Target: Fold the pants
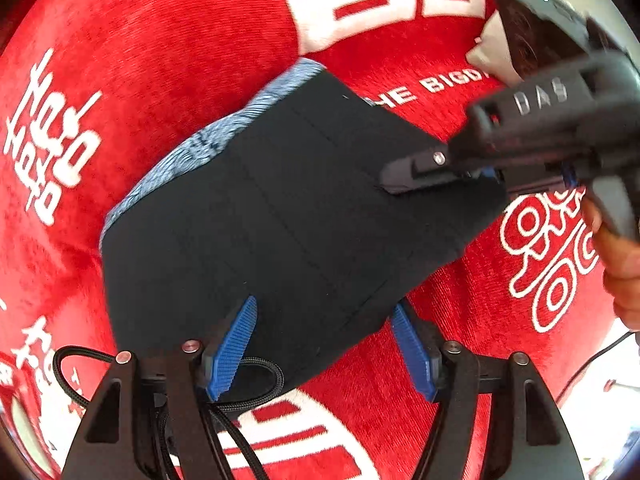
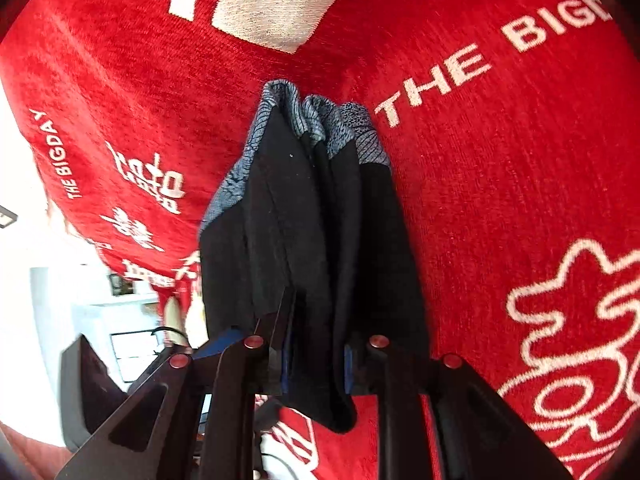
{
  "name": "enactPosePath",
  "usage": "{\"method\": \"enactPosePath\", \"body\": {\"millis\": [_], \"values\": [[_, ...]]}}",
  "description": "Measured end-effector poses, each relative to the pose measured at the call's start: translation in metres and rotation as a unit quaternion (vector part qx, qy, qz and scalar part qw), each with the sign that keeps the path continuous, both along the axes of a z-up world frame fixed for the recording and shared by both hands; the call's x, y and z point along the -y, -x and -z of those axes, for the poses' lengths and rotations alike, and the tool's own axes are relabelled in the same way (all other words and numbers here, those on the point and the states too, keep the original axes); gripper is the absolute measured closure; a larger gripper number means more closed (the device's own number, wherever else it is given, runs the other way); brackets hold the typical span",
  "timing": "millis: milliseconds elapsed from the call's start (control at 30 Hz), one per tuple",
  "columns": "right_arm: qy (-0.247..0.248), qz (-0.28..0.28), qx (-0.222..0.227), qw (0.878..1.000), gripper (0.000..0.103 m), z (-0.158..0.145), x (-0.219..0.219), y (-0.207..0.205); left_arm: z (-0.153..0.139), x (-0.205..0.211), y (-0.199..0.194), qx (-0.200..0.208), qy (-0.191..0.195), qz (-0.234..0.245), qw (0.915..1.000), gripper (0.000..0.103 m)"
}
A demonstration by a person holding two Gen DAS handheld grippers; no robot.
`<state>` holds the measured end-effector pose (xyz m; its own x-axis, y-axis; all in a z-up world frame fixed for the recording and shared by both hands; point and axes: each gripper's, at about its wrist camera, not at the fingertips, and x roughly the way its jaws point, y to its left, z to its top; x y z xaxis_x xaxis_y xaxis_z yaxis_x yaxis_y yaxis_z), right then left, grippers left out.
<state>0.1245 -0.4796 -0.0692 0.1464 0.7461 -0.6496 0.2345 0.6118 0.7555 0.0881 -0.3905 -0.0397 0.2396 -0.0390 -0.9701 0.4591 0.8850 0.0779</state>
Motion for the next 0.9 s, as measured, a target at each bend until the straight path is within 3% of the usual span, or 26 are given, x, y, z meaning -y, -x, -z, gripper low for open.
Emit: {"method": "enactPosePath", "body": {"millis": [167,267,467,633,667,733,767,833,900], "values": [[0.105,-0.033,0.015,0.994,0.074,-0.029,-0.036,-0.007,-0.025,-0.021,0.003,0.009,0.025,-0.017,0.9995,0.033],[0.185,-0.052,0.071,0.979,0.073,-0.059,-0.048,-0.013,-0.04,-0.041,0.0,0.018,0.044,-0.043,0.9979,0.033],[0.162,-0.03,0.081,0.983,0.073,-0.058,-0.053,-0.068,-0.027,-0.089,-0.035,0.026,0.035,-0.15,0.9877,0.033],[0.199,-0.05,0.062,0.977,0.073,-0.031,-0.064,-0.094,-0.011,-0.122,-0.056,0.033,0.029,-0.218,0.975,0.033],[0.194,-0.054,0.058,0.978,0.075,-0.028,-0.065,-0.094,-0.006,-0.127,-0.058,0.027,0.028,-0.227,0.9731,0.033],[0.205,-0.06,0.063,0.975,0.091,-0.03,-0.07,-0.092,0.003,-0.134,-0.059,0.014,0.032,-0.24,0.9702,0.033],[0.21,-0.065,0.067,0.973,0.095,-0.033,-0.071,-0.09,0.004,-0.137,-0.058,0.009,0.035,-0.243,0.9693,0.033],[0.214,-0.072,0.067,0.972,0.097,-0.035,-0.07,-0.084,0.011,-0.138,-0.055,0.004,0.037,-0.243,0.9694,0.033],[0.226,-0.081,0.062,0.969,0.098,-0.033,-0.069,-0.079,0.016,-0.135,-0.052,0.005,0.03,-0.236,0.9714,0.026]]}}
